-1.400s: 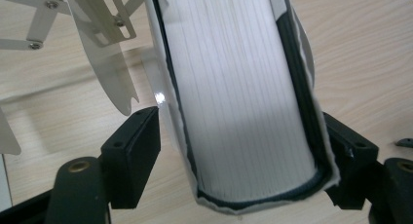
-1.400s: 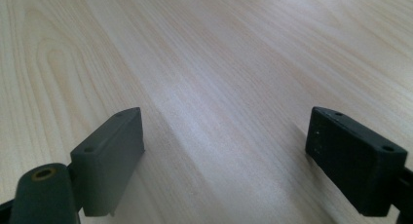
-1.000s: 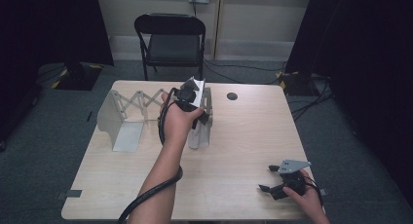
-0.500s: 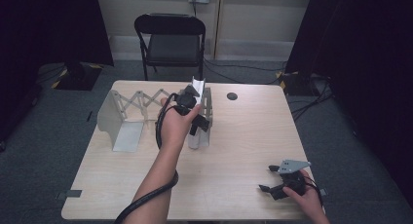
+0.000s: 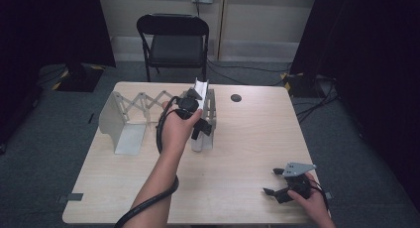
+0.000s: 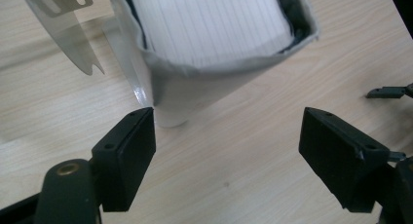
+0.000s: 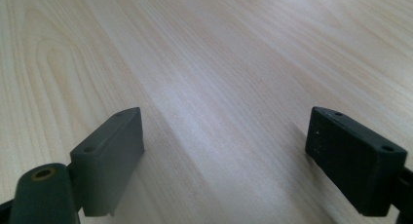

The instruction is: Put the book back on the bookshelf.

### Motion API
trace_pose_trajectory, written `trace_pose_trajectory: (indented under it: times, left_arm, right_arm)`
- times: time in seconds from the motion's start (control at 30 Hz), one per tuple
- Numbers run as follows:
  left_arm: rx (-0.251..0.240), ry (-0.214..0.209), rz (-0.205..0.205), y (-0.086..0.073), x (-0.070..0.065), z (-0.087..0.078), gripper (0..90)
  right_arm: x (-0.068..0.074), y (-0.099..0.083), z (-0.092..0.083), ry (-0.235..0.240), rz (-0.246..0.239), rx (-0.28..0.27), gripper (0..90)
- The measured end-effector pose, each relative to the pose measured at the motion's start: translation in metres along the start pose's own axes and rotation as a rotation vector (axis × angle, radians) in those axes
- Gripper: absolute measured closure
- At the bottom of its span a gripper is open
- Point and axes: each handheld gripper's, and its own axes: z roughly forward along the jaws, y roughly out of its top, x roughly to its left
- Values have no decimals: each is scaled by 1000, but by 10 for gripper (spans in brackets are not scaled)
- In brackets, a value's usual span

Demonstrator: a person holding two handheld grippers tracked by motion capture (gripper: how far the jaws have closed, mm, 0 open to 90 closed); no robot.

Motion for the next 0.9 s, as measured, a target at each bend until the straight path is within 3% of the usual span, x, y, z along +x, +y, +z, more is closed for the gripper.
trace_pose_trajectory:
  times: [0.9]
  left_arm:
    - [9, -50, 5, -21, 11, 2, 224]
  right_arm:
    - [0, 0, 0, 0, 0, 0, 136]
